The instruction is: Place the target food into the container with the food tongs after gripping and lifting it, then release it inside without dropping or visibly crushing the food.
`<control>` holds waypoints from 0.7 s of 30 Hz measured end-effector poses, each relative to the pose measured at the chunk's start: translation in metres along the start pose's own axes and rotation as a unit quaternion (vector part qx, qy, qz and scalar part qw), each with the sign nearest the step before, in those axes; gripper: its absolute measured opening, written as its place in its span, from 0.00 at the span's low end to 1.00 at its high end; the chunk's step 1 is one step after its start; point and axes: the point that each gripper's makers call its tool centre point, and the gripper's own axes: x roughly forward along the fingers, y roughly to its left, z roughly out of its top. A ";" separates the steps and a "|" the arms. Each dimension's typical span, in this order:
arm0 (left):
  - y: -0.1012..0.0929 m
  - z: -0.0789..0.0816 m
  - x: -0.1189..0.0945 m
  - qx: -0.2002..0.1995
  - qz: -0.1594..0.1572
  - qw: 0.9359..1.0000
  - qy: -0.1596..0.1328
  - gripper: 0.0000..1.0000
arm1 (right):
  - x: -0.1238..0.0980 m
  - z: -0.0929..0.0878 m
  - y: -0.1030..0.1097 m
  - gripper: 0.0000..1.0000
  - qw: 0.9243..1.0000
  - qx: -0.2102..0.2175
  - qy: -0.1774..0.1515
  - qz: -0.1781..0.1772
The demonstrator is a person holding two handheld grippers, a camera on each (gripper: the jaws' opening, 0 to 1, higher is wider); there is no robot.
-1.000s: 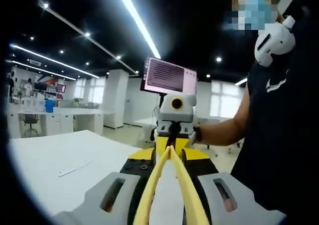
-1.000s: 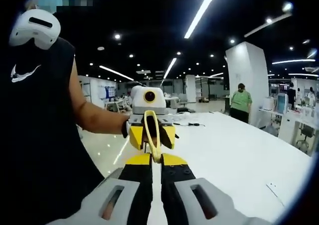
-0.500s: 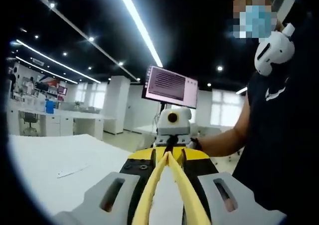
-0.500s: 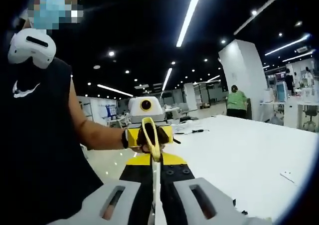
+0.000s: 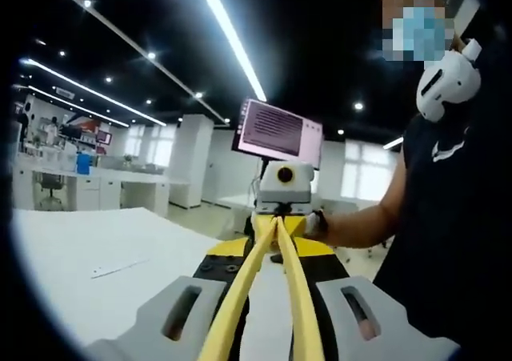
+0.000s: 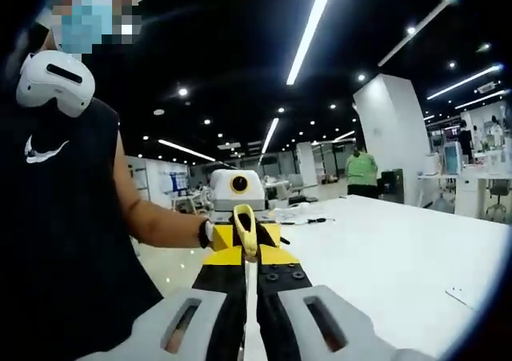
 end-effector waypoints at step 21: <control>-0.006 0.001 0.004 0.005 0.007 1.000 -0.003 0.14 | 0.001 -0.009 0.000 0.02 1.000 0.010 0.002 0.001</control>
